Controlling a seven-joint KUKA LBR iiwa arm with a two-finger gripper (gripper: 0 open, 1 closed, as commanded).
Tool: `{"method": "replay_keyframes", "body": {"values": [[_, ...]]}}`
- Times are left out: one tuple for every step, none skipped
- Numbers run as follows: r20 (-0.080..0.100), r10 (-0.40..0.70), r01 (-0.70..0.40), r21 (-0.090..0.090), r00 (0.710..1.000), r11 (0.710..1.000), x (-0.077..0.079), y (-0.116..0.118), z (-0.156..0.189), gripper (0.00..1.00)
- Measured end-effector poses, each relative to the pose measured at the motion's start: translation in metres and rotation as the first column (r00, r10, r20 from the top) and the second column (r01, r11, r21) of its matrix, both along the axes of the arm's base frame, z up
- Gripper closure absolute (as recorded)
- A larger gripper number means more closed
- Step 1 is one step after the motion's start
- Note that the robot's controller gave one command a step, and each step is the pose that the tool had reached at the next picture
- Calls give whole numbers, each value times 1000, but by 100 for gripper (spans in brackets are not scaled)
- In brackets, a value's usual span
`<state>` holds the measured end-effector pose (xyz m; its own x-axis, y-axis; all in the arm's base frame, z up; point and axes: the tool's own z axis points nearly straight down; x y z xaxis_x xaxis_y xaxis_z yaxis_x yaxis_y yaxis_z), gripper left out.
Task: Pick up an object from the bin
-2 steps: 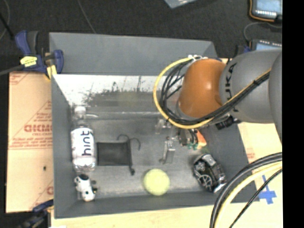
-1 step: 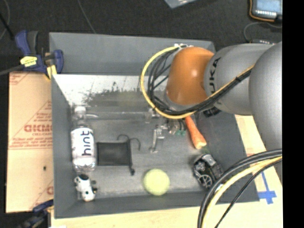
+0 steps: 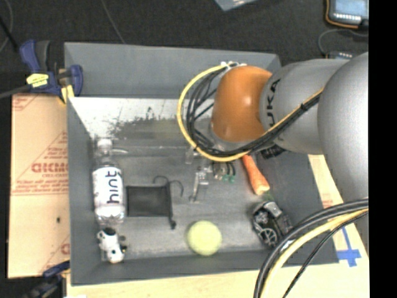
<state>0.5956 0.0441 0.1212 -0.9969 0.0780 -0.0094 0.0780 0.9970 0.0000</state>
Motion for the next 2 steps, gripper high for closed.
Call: {"method": "replay_keyframes", "body": {"values": [[-12,-151,151,1,988,988,-12,32,23,0],[14,-124,124,6,992,992,-1,49,2,0]]}}
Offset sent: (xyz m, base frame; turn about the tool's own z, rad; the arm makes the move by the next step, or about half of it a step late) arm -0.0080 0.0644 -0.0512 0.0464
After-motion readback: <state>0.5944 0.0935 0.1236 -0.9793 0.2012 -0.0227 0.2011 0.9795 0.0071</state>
